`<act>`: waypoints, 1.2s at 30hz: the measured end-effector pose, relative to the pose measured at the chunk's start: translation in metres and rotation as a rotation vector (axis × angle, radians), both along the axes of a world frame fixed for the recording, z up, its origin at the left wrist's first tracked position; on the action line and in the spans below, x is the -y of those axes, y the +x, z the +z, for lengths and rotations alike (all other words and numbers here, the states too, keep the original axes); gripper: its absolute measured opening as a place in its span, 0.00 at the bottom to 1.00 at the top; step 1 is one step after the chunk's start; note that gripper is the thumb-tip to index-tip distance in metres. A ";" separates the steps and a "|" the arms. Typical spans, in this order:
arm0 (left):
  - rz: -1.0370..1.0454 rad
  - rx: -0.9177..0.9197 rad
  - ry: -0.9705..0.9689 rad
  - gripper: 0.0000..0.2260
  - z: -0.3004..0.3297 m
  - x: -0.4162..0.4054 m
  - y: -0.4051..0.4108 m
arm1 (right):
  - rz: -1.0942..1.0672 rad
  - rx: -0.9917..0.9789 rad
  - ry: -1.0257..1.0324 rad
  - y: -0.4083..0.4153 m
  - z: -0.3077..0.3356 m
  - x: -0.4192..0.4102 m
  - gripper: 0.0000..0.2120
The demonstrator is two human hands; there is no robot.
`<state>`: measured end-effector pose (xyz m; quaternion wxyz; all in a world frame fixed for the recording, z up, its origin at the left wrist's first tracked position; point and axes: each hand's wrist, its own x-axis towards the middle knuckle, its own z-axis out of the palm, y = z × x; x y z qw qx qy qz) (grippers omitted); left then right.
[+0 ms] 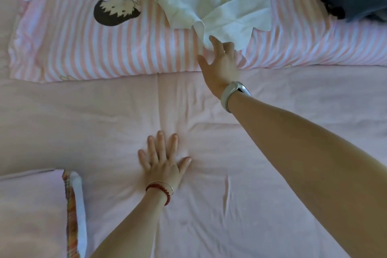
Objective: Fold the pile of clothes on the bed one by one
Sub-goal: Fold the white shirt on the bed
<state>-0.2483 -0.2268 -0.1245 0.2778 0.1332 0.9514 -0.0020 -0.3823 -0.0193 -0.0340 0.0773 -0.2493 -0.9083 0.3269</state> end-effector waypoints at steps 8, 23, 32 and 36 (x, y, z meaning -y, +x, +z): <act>0.015 -0.003 0.067 0.34 -0.007 0.002 -0.004 | -0.047 -0.072 0.125 -0.011 -0.013 -0.005 0.11; 0.409 -0.199 0.836 0.21 0.059 0.045 0.046 | 0.373 -0.142 0.096 0.310 -0.023 0.071 0.06; -0.615 0.175 0.105 0.32 0.075 0.033 0.135 | 0.533 0.675 -0.191 0.464 0.006 0.096 0.16; -0.562 0.068 0.273 0.09 0.073 0.034 0.148 | 0.266 0.543 -0.210 0.470 0.011 0.088 0.18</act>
